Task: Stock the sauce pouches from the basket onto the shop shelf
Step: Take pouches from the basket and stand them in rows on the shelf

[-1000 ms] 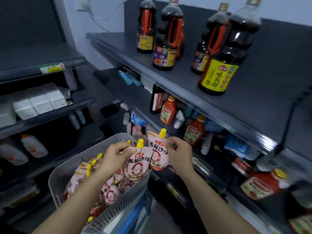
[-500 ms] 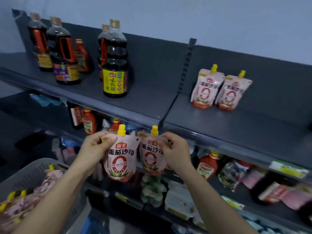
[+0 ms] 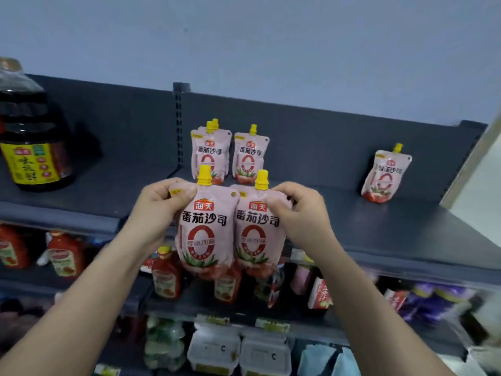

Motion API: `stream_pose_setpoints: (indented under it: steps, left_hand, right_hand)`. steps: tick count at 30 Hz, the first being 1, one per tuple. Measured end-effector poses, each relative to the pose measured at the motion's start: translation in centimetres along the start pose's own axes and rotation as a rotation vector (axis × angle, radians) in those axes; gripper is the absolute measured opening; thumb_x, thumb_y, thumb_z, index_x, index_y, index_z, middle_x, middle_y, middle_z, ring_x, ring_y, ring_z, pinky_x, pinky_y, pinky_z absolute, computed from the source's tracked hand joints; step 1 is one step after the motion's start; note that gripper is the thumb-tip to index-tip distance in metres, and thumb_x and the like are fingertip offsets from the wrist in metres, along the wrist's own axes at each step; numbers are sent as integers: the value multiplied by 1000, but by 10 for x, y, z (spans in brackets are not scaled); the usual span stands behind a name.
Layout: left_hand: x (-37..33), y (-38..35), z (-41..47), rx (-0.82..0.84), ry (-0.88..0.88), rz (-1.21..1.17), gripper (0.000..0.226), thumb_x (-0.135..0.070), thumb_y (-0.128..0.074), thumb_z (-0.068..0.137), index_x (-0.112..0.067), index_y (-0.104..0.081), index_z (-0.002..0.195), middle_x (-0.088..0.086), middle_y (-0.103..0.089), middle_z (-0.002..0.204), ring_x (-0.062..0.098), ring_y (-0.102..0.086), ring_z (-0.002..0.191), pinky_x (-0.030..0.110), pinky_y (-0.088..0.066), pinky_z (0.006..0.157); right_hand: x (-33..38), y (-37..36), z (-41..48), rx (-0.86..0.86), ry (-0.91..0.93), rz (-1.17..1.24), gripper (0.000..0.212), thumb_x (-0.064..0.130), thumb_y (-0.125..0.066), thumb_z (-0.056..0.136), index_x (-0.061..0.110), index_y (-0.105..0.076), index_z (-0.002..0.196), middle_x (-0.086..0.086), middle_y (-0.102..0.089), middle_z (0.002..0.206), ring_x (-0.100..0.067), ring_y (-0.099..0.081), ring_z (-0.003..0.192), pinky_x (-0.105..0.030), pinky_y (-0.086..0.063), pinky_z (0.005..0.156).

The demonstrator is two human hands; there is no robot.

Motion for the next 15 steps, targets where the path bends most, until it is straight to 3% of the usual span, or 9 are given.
stream_pose_setpoints:
  steps: [5,9,15]
  left_hand:
    - [-17,-67,44,73,-31,-54,14,-5,-56,90,-11,-66,82,-5,-72,63,5,-67,57,16,-51,51]
    - [-14,-108,87,121,-1,-56,17,-10,-56,93,-12,-63,77,-4,-71,59,5,-65,50,16,-46,43]
    - [7,-157,151,145,-1,-57,13,-8,-58,92,-11,-67,83,-1,-71,65,10,-66,57,20,-51,49]
  right_hand:
    - [-32,62,34,-118,-88,26,15,16,-63,83,26,-69,74,12,-66,71,-10,-60,73,-27,-44,65]
    - [-56,96,66,-166,-115,-8,13,13,-64,86,22,-69,77,11,-68,74,-5,-62,71,-24,-46,63]
    - [-106,116,113,-188,-183,-41,23,11,-66,85,29,-67,71,5,-71,78,-17,-68,80,-39,-58,75]
Point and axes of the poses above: each hand's wrist, its own z-axis towards the middle knuckle, its own y-axis out of the back of the hand, x = y × z, the point moved 7 cm from there along z, towards the middle knuckle
